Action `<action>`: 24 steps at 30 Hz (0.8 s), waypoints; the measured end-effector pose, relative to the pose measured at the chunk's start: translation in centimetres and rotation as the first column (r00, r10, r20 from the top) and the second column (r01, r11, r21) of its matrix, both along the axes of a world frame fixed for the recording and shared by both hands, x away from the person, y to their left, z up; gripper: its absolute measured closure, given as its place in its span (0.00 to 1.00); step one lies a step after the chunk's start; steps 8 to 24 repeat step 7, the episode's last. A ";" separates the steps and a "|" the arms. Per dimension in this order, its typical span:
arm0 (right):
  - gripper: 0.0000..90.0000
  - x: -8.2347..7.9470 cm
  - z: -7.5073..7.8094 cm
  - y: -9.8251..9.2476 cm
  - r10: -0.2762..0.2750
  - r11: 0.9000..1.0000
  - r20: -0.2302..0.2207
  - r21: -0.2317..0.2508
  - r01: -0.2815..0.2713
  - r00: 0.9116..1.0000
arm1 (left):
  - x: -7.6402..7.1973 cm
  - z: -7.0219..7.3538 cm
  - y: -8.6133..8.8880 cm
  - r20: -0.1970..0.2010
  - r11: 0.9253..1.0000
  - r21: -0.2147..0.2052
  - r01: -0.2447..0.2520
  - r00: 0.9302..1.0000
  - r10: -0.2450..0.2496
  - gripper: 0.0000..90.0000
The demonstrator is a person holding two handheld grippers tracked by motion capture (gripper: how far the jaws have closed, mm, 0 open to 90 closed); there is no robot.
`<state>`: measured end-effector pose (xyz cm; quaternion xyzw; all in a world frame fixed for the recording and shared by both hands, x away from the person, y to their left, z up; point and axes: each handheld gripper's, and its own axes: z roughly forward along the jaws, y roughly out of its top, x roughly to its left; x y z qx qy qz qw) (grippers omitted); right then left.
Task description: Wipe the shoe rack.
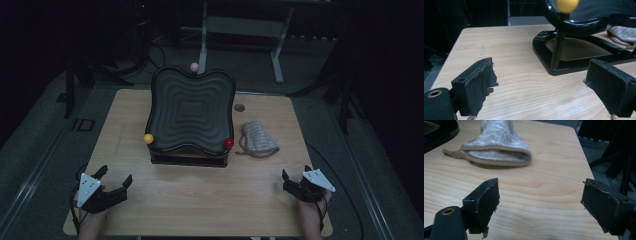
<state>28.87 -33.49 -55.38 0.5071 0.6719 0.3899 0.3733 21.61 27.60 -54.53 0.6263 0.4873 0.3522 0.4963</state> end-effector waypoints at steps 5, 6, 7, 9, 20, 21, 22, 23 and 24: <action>0.16 -0.1 0.1 -0.3 -0.021 1.000 0.004 0.019 0.021 1.000 | 0.0 0.0 0.3 0.002 0.999 -0.010 -0.036 0.999 0.036 0.09; 0.16 0.0 0.1 -0.4 -0.023 1.000 0.002 0.021 0.023 1.000 | 0.0 0.0 0.3 0.001 0.999 -0.010 -0.033 0.999 0.033 0.09; 0.16 0.0 0.0 -0.4 -0.026 0.999 -0.003 0.024 0.026 1.000 | 0.0 -0.1 0.2 -0.002 1.000 -0.010 -0.029 1.000 0.029 0.09; 0.16 0.0 0.0 -0.4 -0.026 0.999 -0.003 0.024 0.026 1.000 | 0.0 -0.1 0.2 -0.002 1.000 -0.010 -0.029 1.000 0.029 0.09; 0.16 0.0 0.0 -0.4 -0.026 0.999 -0.003 0.024 0.026 1.000 | 0.0 -0.1 0.2 -0.002 1.000 -0.010 -0.029 1.000 0.029 0.09; 0.16 0.0 0.0 -0.4 -0.026 0.999 -0.003 0.024 0.026 1.000 | 0.0 -0.1 0.2 -0.002 1.000 -0.010 -0.029 1.000 0.029 0.09; 0.16 0.0 0.0 -0.4 -0.026 0.999 -0.003 0.024 0.026 1.000 | 0.0 -0.1 0.2 -0.002 1.000 -0.010 -0.029 1.000 0.029 0.09; 0.16 0.0 0.0 -0.4 -0.026 0.999 -0.003 0.024 0.026 1.000 | 0.0 -0.1 0.2 -0.002 1.000 -0.010 -0.029 1.000 0.029 0.09; 0.16 0.0 0.0 -0.4 -0.026 0.999 -0.003 0.024 0.026 1.000 | 0.0 -0.1 0.2 -0.002 1.000 -0.010 -0.029 1.000 0.029 0.09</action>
